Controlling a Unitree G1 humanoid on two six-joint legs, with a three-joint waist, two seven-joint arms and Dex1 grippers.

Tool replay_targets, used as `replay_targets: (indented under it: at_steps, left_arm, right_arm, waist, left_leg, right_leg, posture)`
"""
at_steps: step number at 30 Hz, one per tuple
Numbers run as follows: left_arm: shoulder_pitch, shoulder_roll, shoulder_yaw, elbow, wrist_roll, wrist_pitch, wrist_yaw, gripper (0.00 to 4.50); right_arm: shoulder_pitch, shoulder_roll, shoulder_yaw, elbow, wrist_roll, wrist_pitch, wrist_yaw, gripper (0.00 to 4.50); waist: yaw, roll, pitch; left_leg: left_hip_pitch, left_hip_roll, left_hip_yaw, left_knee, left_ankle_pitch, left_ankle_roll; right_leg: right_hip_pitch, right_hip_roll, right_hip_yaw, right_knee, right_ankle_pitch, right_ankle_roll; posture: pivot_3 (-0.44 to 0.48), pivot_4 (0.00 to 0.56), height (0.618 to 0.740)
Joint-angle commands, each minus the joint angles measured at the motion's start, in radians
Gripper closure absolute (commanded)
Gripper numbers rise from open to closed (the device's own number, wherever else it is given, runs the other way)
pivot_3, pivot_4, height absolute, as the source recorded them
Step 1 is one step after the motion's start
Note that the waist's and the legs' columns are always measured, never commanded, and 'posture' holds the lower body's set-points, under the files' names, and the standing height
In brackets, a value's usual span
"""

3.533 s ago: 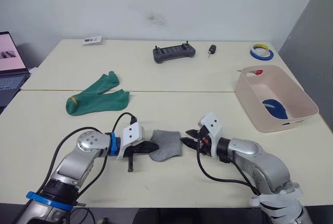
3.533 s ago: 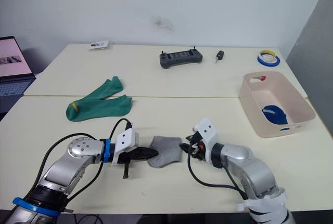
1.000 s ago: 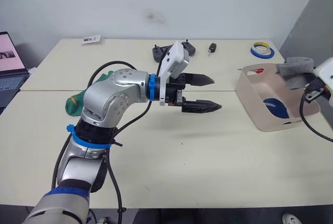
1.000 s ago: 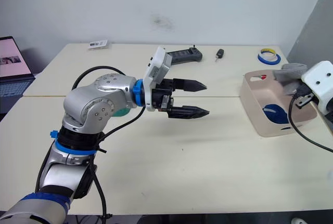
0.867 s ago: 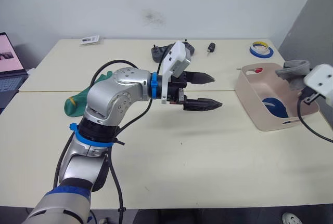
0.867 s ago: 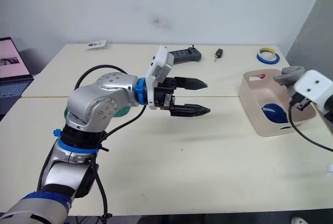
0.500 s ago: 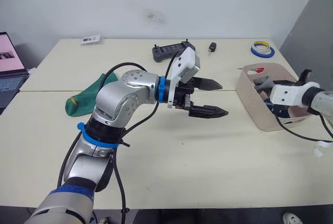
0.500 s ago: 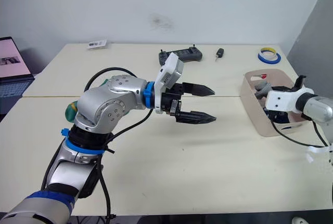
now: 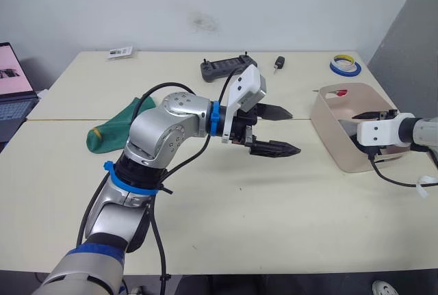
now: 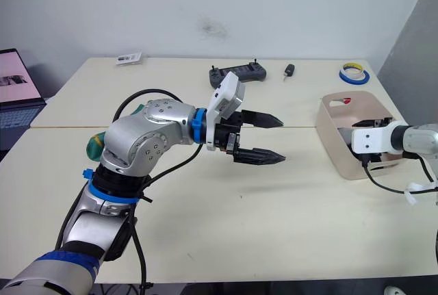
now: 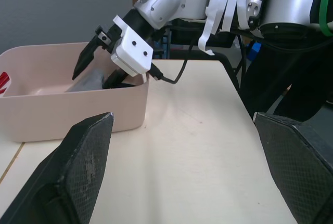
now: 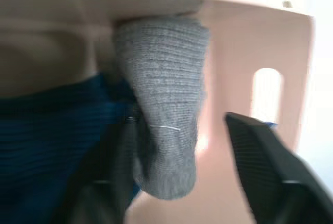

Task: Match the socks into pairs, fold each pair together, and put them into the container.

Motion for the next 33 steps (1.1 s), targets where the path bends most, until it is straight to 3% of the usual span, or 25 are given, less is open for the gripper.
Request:
replay_targets:
  at_steps: [1,2,9,23,29,33]
  left_arm:
    - [-0.014,-0.005,0.006,-0.020,0.006,-0.017,0.004,0.00]
    - [-0.014,-0.006,0.006,-0.020,0.007,-0.016,0.003,0.00]
    - [-0.016,-0.006,0.006,-0.008,0.017,-0.021,-0.007,0.00]
    - [-0.012,-0.004,0.019,0.006,0.030,-0.032,-0.011,0.00]
    - [-0.001,0.004,0.042,0.006,0.026,-0.040,0.000,0.00]
    - [0.060,0.024,0.084,-0.027,0.028,-0.095,0.011,0.00]
  right_arm:
    - [-0.060,-0.046,-0.036,0.008,0.035,0.002,0.075,0.41]
    - [-0.068,-0.051,-0.036,0.013,0.037,0.008,0.097,0.10]
    - [-0.119,-0.078,-0.038,0.038,0.060,0.030,0.210,0.10]
    - [-0.230,-0.154,-0.063,0.083,0.036,0.093,0.203,0.10]
    - [-0.187,-0.202,-0.195,-0.004,0.132,0.124,0.134,0.10]
    - [-0.023,-0.190,-0.367,-0.199,0.294,0.265,0.118,0.10]
  waist:
    - [0.000,0.000,0.000]
    - [0.000,0.000,0.000]
    - [-0.001,0.000,0.000]
    - [0.001,0.001,0.001]
    - [0.000,0.002,0.001]
    - [-0.001,0.002,0.001]
  left_leg:
    - [0.000,0.000,0.000,0.000,0.000,0.000]
    - [0.000,0.000,0.000,0.000,0.000,0.000]
    - [0.000,0.000,0.000,0.000,0.000,0.000]
    - [0.000,0.000,-0.001,0.001,0.000,0.000]
    - [0.000,0.000,0.000,0.001,0.000,0.000]
    - [0.000,0.000,0.000,0.001,0.000,0.000]
  right_leg:
    - [0.000,0.000,0.000,0.000,0.000,0.000]
    - [0.000,0.000,0.000,0.001,0.000,0.000]
    - [0.000,0.000,0.000,0.001,0.000,0.000]
    - [0.000,-0.001,0.001,0.001,0.000,0.000]
    - [0.000,-0.001,0.001,0.002,0.000,0.000]
    - [0.001,0.000,0.000,0.001,0.000,0.000]
  posture:
    - [0.000,0.150,0.740]
    - [0.000,0.150,0.740]
    - [0.000,0.150,0.740]
    - [0.000,0.150,0.740]
    - [0.000,0.150,0.740]
    - [0.000,0.150,0.740]
